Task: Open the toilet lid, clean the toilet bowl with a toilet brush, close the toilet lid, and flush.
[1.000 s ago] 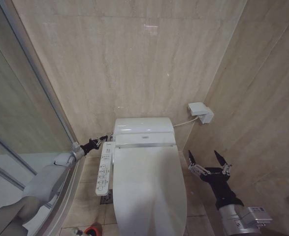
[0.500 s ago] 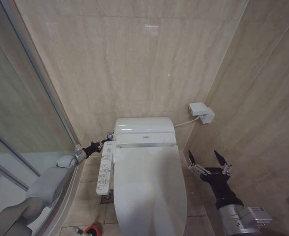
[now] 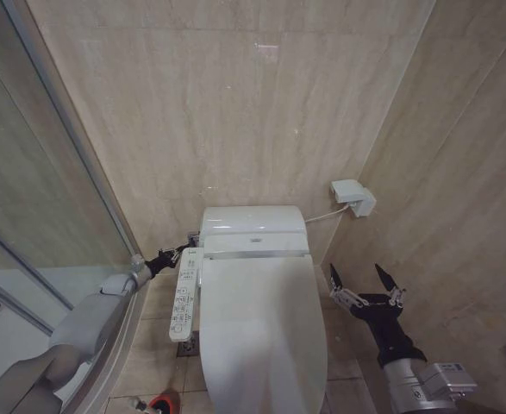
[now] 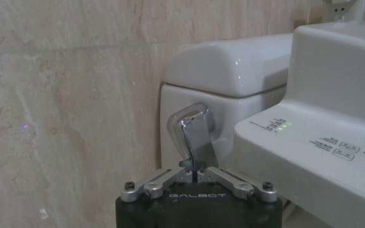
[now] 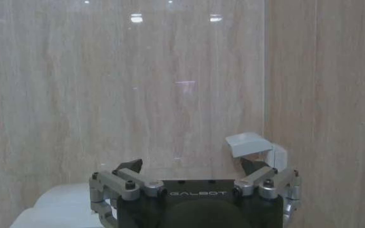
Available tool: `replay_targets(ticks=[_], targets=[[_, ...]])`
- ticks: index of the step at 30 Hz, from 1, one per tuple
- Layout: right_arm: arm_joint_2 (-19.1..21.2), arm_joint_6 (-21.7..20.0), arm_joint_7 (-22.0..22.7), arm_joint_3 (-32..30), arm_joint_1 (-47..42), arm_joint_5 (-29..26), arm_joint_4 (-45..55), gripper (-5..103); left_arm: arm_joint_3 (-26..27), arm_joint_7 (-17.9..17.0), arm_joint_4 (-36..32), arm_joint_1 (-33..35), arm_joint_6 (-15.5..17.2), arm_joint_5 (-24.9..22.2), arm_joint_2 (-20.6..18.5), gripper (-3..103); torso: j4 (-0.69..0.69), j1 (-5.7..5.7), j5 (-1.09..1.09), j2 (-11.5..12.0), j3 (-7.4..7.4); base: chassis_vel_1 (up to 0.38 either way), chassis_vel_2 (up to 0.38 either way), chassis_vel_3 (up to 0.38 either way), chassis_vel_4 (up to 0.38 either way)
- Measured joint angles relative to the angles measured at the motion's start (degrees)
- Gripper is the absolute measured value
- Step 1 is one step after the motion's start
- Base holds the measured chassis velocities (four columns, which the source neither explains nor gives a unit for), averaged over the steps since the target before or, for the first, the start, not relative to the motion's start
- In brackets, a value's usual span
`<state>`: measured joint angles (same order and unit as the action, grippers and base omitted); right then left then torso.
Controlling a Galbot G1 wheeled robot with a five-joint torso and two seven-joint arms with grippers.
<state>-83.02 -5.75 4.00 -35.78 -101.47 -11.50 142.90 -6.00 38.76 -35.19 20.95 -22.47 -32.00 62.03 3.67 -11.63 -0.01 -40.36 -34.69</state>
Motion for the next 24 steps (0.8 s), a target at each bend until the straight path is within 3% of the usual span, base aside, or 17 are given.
replay_targets(ticks=[5,8,9,11,12,13,15,16,18,19,22,23,24], targets=[[0.00,0.00,0.00,0.00,0.00,0.00,0.00,100,1.28,-2.55,-3.12,1.83,0.17,-0.39,-0.65,0,0.03,0.00,-0.01,0.00,0.00,0.000,0.000,0.000,0.000],[-0.01,0.00,0.00,-0.01,0.00,0.00,0.00,100,4.82,-13.26,-12.31,7.19,1.64,-1.28,-2.20,0,0.04,0.00,0.00,0.00,0.00,0.000,0.000,0.000,0.000],[-0.01,0.00,0.00,-0.01,0.00,0.00,0.00,100,4.82,-13.26,-12.31,7.19,1.64,-1.28,-2.20,0,0.04,0.00,0.00,0.00,0.00,0.000,0.000,0.000,0.000],[0.01,0.00,0.00,0.00,0.00,0.00,0.00,100,8.15,-22.58,-19.78,11.53,2.72,-2.44,-3.06,0,0.00,0.00,-0.02,0.00,0.00,0.000,0.000,0.000,0.000],[0.01,0.00,0.00,0.00,0.00,0.00,0.00,100,8.15,-22.58,-19.78,11.53,2.72,-2.44,-3.06,0,0.00,0.00,-0.02,0.00,0.00,0.000,0.000,0.000,0.000],[0.00,0.00,0.00,0.00,0.00,0.00,0.00,100,9.59,-27.00,-23.50,13.36,2.96,-2.75,-3.54,0,-0.01,0.00,0.01,0.00,0.00,0.000,0.000,0.000,0.000],[0.00,0.00,0.00,0.00,0.00,0.00,0.00,100,11.86,-32.60,-29.97,16.43,3.21,-3.48,-4.45,0,0.01,0.00,0.00,0.00,0.01,0.000,0.000,0.000,0.000],[0.00,0.00,0.00,0.00,0.00,0.00,0.00,100,11.86,-32.60,-29.97,16.43,3.21,-3.48,-4.45,0,0.01,0.00,0.00,0.00,0.01,0.000,0.000,0.000,0.000],[0.00,0.00,0.00,0.00,0.00,0.00,0.00,100,13.84,-36.80,-37.50,20.15,4.19,-4.36,-5.84,0,0.03,0.00,0.02,0.00,0.01,0.000,0.000,0.000,0.000],[0.00,0.00,0.00,0.00,0.00,0.00,0.00,100,13.84,-36.80,-37.50,20.15,4.19,-4.36,-5.84,0,0.03,0.00,0.02,0.00,0.01,0.000,0.000,0.000,0.000],[0.01,0.00,0.00,0.00,0.01,0.00,0.00,100,19.08,-44.44,-51.92,28.90,10.24,-5.07,-8.67,0,0.01,0.00,-0.01,0.00,0.01,0.000,0.000,0.000,0.000],[0.01,0.00,-0.02,0.01,0.00,0.00,0.00,100,21.42,-45.62,-56.59,32.11,11.67,-5.62,-9.44,0,-0.02,0.01,0.01,-0.01,0.01,0.000,0.000,0.000,0.000],[0.01,0.00,-0.02,0.01,0.00,0.00,0.00,100,21.42,-45.62,-56.59,32.11,11.67,-5.62,-9.44,0,-0.02,0.01,0.01,-0.01,0.01,0.000,0.000,0.000,0.000]])
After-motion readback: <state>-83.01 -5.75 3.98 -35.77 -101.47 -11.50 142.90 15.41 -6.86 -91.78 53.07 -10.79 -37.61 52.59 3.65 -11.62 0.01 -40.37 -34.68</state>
